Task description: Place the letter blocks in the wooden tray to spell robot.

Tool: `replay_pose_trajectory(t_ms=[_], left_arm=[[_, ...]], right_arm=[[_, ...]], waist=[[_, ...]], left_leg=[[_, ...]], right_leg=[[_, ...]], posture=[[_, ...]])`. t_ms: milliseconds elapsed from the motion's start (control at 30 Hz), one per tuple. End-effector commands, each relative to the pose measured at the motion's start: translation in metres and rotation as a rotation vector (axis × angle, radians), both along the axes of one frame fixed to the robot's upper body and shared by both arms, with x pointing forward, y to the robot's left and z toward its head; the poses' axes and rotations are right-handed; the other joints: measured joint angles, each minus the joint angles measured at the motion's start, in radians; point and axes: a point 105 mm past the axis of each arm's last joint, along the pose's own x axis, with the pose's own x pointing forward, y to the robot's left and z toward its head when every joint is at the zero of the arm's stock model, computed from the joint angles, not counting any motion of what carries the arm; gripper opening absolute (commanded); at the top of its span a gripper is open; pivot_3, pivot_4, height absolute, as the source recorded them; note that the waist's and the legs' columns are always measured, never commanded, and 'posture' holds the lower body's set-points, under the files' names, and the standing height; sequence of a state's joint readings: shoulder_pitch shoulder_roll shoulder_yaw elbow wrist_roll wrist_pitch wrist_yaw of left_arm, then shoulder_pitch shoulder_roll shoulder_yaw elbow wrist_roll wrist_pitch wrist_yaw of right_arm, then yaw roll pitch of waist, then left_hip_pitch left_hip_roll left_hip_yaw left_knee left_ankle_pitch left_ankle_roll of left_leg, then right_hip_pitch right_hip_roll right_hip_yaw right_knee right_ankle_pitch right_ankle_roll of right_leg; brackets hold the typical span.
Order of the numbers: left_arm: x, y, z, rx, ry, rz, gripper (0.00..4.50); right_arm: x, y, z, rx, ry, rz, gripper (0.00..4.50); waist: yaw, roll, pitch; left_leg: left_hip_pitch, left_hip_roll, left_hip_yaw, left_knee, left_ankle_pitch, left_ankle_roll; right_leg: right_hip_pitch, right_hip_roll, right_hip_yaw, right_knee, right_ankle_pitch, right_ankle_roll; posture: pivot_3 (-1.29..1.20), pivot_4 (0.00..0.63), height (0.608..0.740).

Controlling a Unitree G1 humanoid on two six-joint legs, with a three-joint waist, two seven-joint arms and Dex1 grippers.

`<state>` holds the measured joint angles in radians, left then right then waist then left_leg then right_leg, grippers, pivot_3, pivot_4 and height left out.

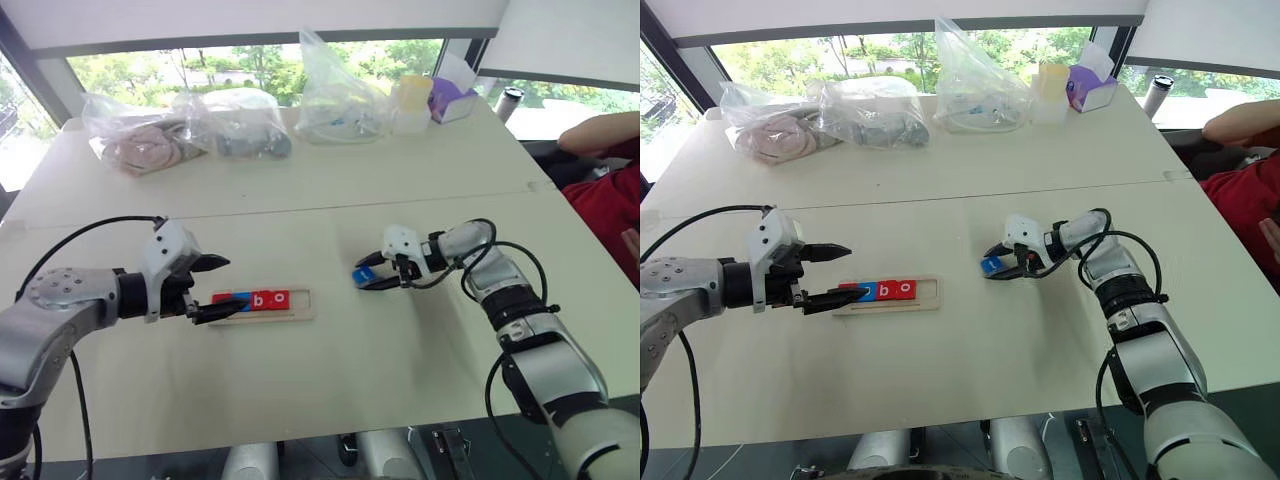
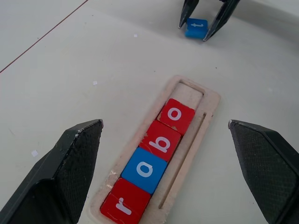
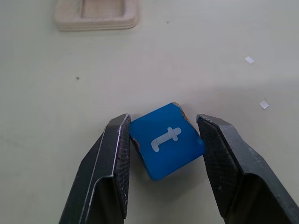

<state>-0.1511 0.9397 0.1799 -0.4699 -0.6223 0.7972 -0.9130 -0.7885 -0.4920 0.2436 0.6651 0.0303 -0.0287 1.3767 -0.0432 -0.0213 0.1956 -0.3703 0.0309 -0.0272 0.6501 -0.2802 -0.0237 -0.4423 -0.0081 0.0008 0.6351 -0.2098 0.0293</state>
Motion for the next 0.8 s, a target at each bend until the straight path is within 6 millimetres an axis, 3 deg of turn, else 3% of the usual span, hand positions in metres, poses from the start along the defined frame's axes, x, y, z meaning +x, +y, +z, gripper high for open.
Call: replay_pose_trajectory(t_ms=[33,233,400,600,800], left_arm=[[0.000,0.002,0.009,0.007,-0.038,-0.004,4.50],[-0.003,0.010,0.009,0.024,-0.028,0.013,4.50],[-0.003,0.014,0.009,0.028,-0.031,0.030,4.50],[-0.003,0.011,0.006,0.020,-0.030,0.027,4.50],[0.000,0.009,0.007,0.017,-0.033,0.021,4.50]], right_arm=[[-0.003,0.019,0.028,0.039,-0.074,0.001,1.64],[-0.021,0.052,0.032,0.005,-0.008,-0.144,1.64],[-0.053,0.093,0.029,0.064,0.070,-0.235,1.64],[-0.061,0.107,0.025,0.087,0.069,-0.294,1.64],[-0.056,0.103,0.018,0.063,0.027,-0.319,1.64]], waist=[[0.001,0.000,0.000],[0.002,0.000,0.000],[0.002,0.000,0.000],[0.005,0.000,0.000],[0.002,0.000,0.000]], left_leg=[[0.000,0.000,0.000,0.000,0.000,0.000],[-0.001,0.000,-0.001,0.000,0.000,0.000],[-0.001,0.000,-0.002,0.000,0.000,0.000],[-0.002,-0.001,-0.001,0.001,0.001,-0.002],[-0.002,-0.001,-0.001,0.001,0.001,-0.002]], right_leg=[[0.000,0.000,0.000,0.000,0.000,0.000],[-0.001,0.000,-0.001,0.001,0.000,0.000],[-0.002,0.000,-0.001,0.001,0.000,0.000],[-0.001,-0.002,-0.001,0.000,-0.004,0.001],[-0.002,-0.001,-0.001,0.000,-0.004,0.001]], posture=[[0.00,0.150,0.740],[0.00,0.150,0.740],[0.00,0.150,0.740],[0.00,0.150,0.740],[0.00,0.150,0.740]])
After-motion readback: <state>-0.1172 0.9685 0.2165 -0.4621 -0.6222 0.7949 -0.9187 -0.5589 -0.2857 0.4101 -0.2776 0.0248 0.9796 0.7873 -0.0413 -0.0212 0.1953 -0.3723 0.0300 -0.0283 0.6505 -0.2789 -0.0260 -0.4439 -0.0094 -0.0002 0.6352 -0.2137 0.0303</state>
